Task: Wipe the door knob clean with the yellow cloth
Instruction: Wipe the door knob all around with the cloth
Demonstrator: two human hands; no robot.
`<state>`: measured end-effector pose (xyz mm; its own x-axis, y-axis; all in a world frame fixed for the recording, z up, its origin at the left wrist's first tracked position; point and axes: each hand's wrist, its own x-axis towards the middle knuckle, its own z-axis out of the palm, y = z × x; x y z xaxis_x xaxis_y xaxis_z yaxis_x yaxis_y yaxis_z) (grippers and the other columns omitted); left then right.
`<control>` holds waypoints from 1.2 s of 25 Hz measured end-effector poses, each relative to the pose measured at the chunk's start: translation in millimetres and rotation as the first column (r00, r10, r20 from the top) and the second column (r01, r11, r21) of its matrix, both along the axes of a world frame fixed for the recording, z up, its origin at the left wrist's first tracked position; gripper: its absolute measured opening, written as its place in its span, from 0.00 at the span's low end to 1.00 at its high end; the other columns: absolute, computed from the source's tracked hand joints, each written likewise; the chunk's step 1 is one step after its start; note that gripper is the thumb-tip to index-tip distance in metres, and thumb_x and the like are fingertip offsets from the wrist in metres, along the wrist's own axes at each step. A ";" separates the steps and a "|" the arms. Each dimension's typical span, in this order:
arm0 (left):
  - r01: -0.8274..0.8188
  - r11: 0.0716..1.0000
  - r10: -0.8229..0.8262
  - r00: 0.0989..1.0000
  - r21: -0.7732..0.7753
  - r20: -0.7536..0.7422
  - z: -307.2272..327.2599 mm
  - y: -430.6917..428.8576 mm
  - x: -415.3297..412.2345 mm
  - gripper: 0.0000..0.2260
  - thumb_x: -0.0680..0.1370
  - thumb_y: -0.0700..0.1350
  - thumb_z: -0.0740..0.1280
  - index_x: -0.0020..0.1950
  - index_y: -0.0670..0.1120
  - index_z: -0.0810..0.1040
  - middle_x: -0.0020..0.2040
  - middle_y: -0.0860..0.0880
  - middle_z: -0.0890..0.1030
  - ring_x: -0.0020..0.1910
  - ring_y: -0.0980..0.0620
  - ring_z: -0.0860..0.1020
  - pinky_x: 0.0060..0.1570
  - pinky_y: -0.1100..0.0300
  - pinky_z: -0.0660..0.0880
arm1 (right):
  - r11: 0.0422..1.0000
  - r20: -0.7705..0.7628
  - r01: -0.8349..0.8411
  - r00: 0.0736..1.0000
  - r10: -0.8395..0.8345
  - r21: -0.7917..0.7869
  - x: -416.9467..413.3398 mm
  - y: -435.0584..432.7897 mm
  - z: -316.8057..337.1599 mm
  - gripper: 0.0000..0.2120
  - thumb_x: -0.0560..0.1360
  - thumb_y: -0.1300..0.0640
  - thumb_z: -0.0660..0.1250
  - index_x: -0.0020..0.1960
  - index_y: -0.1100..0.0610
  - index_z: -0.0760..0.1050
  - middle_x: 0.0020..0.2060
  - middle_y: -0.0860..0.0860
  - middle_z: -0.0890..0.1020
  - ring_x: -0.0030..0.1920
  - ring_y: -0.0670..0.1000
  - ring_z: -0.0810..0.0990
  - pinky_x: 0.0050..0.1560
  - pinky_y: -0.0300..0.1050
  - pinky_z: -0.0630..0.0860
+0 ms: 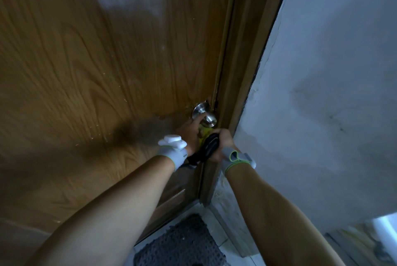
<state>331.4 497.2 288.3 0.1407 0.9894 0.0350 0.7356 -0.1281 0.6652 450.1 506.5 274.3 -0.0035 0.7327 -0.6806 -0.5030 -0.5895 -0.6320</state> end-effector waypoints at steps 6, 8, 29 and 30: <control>-0.008 1.000 0.008 0.998 0.013 -0.061 -5.6 8.4 -7.0 0.33 0.73 0.34 0.58 0.72 0.62 0.63 0.57 0.40 0.76 0.57 0.39 0.76 0.60 0.46 0.73 | 0.995 0.014 0.091 0.996 -0.092 0.045 3.3 0.7 -1.9 0.11 0.77 0.60 0.54 0.39 0.58 0.72 0.19 0.52 0.77 0.32 0.54 0.73 0.34 0.43 0.71; 0.006 0.999 -0.004 0.998 0.040 -0.056 -8.8 8.4 -8.3 0.33 0.72 0.35 0.60 0.72 0.62 0.63 0.56 0.41 0.77 0.55 0.40 0.76 0.59 0.47 0.74 | 0.994 0.079 0.101 0.992 -0.103 0.033 1.2 2.9 -4.0 0.09 0.69 0.60 0.59 0.35 0.61 0.76 0.27 0.57 0.79 0.31 0.57 0.74 0.36 0.46 0.76; 0.003 0.986 0.009 0.998 0.166 -0.068 -18.1 -12.3 -0.9 0.32 0.74 0.42 0.58 0.77 0.56 0.55 0.61 0.42 0.78 0.60 0.41 0.76 0.63 0.44 0.71 | 0.749 0.903 -0.507 0.275 -0.329 0.427 25.8 0.5 -0.6 0.20 0.73 0.53 0.62 0.64 0.49 0.78 0.54 0.59 0.81 0.54 0.61 0.79 0.56 0.48 0.74; 0.004 0.988 0.008 0.997 0.157 -0.073 -18.4 -11.7 -0.1 0.32 0.75 0.43 0.58 0.78 0.55 0.54 0.63 0.42 0.78 0.61 0.41 0.76 0.64 0.44 0.71 | 0.717 0.915 -0.569 0.233 -0.330 0.404 26.9 -0.2 0.2 0.20 0.74 0.54 0.63 0.65 0.50 0.78 0.52 0.59 0.80 0.53 0.61 0.78 0.53 0.48 0.73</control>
<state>331.3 485.6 269.9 0.1466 0.9727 0.1799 0.7820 -0.2253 0.5811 477.1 506.4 274.5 0.1193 0.9442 0.3070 0.7167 0.1321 -0.6848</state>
